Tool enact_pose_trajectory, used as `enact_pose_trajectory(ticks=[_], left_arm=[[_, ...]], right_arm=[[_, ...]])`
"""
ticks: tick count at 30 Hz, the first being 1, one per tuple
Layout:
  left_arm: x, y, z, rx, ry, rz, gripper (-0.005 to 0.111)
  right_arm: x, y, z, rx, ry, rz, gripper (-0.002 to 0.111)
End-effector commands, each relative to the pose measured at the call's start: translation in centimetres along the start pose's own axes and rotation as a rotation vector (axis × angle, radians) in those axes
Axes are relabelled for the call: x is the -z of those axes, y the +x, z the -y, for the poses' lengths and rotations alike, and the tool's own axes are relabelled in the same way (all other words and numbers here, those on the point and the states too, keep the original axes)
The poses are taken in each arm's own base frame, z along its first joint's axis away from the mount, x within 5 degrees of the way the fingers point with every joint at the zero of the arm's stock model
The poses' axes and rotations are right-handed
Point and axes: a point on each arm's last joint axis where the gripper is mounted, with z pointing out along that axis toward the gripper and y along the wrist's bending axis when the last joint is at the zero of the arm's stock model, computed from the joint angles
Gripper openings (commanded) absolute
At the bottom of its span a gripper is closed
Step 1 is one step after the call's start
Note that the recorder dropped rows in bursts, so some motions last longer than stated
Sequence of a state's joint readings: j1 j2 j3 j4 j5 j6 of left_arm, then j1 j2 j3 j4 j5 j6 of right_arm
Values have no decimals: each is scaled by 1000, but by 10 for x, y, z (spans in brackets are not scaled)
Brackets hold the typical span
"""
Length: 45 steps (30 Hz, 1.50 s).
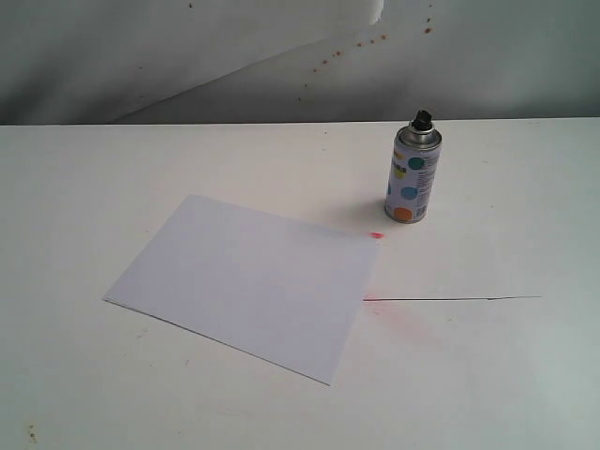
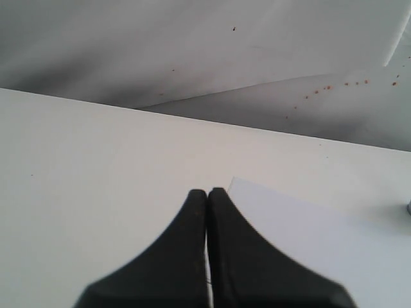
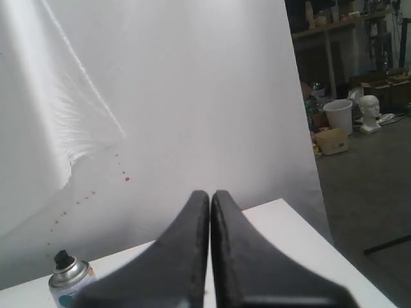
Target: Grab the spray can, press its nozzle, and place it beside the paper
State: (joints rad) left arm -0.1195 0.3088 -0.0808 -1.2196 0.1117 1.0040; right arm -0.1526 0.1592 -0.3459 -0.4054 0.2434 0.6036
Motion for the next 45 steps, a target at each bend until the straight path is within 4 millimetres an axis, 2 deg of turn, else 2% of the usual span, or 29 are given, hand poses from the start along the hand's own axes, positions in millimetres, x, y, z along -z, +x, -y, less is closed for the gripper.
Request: enact_pose_trajectory(ticks=[1,7,11,16,19,22,29,45], left_arm=[[0,1,0,6,-1,3,0],[0,1,-1,6,-5,6,0],[0,1,-1,6,-5,6,0],[0,1,-1,6,-5,6,0],[0,1,-1,6,-5,6,0],[0,1,-1,6,-5,6,0],[0,1,-1,6,-5,6,0],[0,1,-1,6,-5,5,0]], right_arm=[[1,7,-3,28,-47,25,1],[-1,23,-8,160,-125,-45,1],[-3,40,-5,175,-123,-99,1],[-6,84,6,168,-90,-230,1],[-6,103,10,168,-83,-284,1],[-5,112,11,145,-81,-312,1],[6,114,11,164,-103,-284,1],[7,117,13,223,-101,-326,1]])
